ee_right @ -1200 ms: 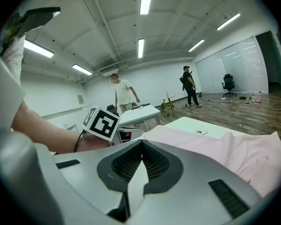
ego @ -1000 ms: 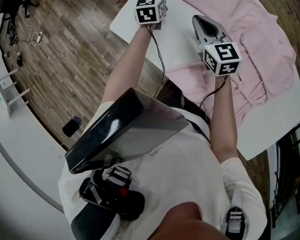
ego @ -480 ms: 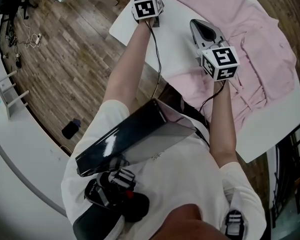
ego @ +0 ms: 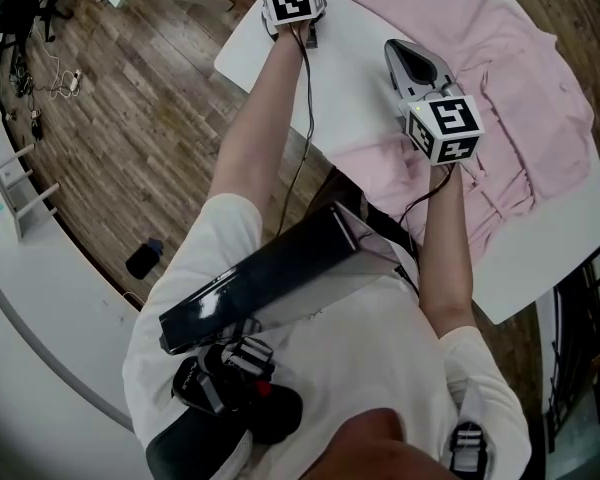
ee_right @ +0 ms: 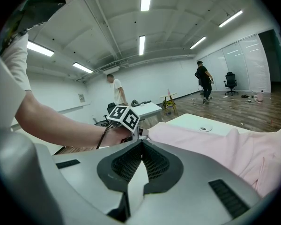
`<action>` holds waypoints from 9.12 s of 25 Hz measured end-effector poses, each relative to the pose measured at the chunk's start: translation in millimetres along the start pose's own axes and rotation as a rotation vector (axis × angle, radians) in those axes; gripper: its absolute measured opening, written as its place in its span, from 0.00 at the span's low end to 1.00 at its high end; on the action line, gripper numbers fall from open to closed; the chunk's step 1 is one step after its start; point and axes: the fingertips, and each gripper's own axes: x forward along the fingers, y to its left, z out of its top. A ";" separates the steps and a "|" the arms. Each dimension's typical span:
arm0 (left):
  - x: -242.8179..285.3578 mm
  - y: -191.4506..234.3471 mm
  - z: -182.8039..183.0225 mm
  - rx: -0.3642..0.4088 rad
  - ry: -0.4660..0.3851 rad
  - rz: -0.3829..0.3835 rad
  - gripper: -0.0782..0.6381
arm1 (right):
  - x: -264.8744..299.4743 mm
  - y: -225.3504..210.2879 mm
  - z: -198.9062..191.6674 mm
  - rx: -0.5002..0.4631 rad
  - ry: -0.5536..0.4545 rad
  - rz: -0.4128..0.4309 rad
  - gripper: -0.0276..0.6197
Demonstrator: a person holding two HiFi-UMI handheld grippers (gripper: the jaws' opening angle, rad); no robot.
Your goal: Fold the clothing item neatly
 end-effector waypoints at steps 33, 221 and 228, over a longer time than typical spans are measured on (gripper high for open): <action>-62.1 -172.0 44.1 0.257 -0.154 -0.254 0.13 | -75.4 -20.8 14.2 0.007 -0.070 -0.152 0.05; -24.4 -550.6 2.9 0.899 0.116 -0.848 0.27 | -353.8 -390.3 -89.1 0.007 0.206 -0.647 0.26; -43.8 -553.4 8.2 0.949 0.052 -0.881 0.25 | -346.4 -400.4 -104.7 0.003 0.284 -0.620 0.17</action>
